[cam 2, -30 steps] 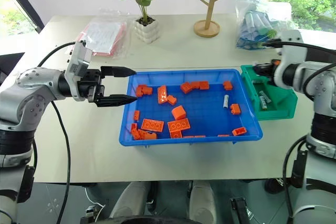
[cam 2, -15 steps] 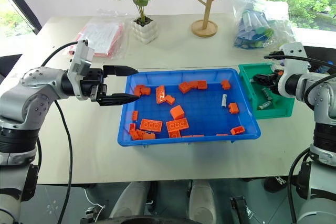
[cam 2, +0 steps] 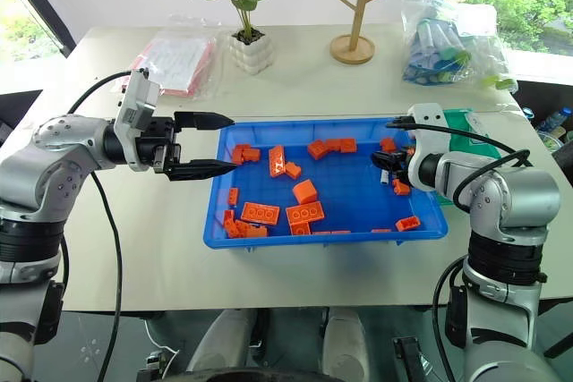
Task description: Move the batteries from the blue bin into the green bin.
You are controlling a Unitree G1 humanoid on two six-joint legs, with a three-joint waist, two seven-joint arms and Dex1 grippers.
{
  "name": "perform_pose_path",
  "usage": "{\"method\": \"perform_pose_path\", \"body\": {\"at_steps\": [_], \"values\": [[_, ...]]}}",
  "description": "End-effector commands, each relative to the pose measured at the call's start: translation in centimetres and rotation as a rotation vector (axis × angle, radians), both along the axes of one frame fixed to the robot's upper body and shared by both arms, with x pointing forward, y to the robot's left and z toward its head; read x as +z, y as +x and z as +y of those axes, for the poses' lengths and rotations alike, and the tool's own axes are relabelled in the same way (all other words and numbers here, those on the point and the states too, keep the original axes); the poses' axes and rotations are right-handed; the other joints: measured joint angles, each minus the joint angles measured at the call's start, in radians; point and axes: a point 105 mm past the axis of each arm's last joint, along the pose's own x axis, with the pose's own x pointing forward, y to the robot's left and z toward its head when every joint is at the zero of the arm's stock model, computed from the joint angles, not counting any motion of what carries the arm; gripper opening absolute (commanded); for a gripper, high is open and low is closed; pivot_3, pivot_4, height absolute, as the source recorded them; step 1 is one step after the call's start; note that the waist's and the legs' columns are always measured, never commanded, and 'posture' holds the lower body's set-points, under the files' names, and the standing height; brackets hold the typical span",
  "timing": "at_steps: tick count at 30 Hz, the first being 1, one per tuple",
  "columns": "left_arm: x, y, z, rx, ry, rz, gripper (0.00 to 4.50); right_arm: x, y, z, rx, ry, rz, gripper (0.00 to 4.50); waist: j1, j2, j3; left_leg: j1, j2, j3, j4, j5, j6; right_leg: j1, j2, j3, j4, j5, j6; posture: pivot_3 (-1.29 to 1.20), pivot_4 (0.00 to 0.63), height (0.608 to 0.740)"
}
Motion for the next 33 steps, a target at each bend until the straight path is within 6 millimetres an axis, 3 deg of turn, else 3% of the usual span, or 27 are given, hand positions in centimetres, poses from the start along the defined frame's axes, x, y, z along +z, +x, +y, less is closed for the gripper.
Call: {"method": "perform_pose_path", "body": {"at_steps": [1, 7, 14, 17, 19, 20, 28, 33], "values": [[1.2, -0.4, 0.1, -0.001, -0.006, -0.053, 4.5, -0.5, 0.3, -0.1, -0.027, -0.008, -0.007, 2.53, -0.001, 0.0, 0.0, 0.0, 0.0, 0.0, 0.0, 0.0, 0.0, 0.0, 0.0, 0.0, 0.0, 0.0, 0.0, 0.0, 0.15, 0.692], [1.4, -0.4, 0.1, 0.0, -0.012, -0.055, 4.5, -2.5, 0.2, 1.8, 0.015, -0.018, 0.037, 2.53, -0.001, -0.004, -0.002, 0.001, 0.0, 0.0, 0.0, 0.0, 0.0, 0.001, 0.0, 0.0, 0.0, 0.0, 0.0, 0.0, 0.15, 0.692], [1.5, -0.4, 0.1, 0.008, -0.018, -0.059, 4.5, -3.4, -0.1, 3.8, 0.061, 0.004, 0.056, 2.53, -0.019, -0.007, -0.004, 0.002, 0.001, -0.001, 0.0, 0.0, 0.0, 0.001, 0.001, 0.0, 0.0, 0.0, 0.0, 0.0, 0.15, 0.692], [1.6, -0.3, 0.1, 0.011, -0.022, -0.061, 4.5, -3.7, -0.5, 4.5, 0.079, 0.012, 0.062, 1.71, -0.025, -0.007, -0.004, 0.002, 0.001, -0.001, 0.0, 0.0, 0.0, 0.001, 0.001, 0.0, 0.0, 0.0, 0.0, 0.0, 0.15, 0.692], [1.6, -0.3, 0.1, 0.012, -0.025, -0.06, 4.5, -3.7, -0.7, 4.7, 0.088, 0.011, 0.067, 0.58, -0.024, -0.006, -0.004, 0.002, 0.001, -0.001, 0.0, 0.0, 0.0, 0.001, 0.001, 0.0, 0.001, 0.0, 0.0, 0.0, 0.15, 0.692], [1.6, -0.3, 0.1, 0.013, -0.026, -0.06, 4.5, -3.7, -0.8, 4.8, 0.094, 0.01, 0.068, 0.31, -0.023, -0.007, -0.004, 0.002, 0.001, -0.001, 0.0, 0.0, 0.0, 0.001, 0.001, 0.0, 0.001, 0.0, 0.0, 0.0, 0.15, 0.692], [1.6, -0.1, -0.1, 0.01, -0.034, -0.061, 4.5, -2.7, -0.5, 4.5, 0.093, -0.009, 0.043, 0.31, -0.022, -0.006, -0.004, 0.002, 0.001, -0.001, 0.0, 0.0, 0.0, 0.001, 0.001, 0.0, 0.001, 0.0, 0.0, 0.0, 0.15, 0.692], [1.6, -0.1, -0.2, 0.003, -0.036, -0.062, 4.5, -0.5, -0.1, 4.7, 0.085, -0.032, -0.008, 0.31, -0.022, -0.006, -0.004, 0.002, 0.001, -0.001, 0.0, 0.0, 0.0, 0.001, 0.001, 0.0, 0.001, 0.0, 0.0, 0.0, 0.15, 0.692]]}}
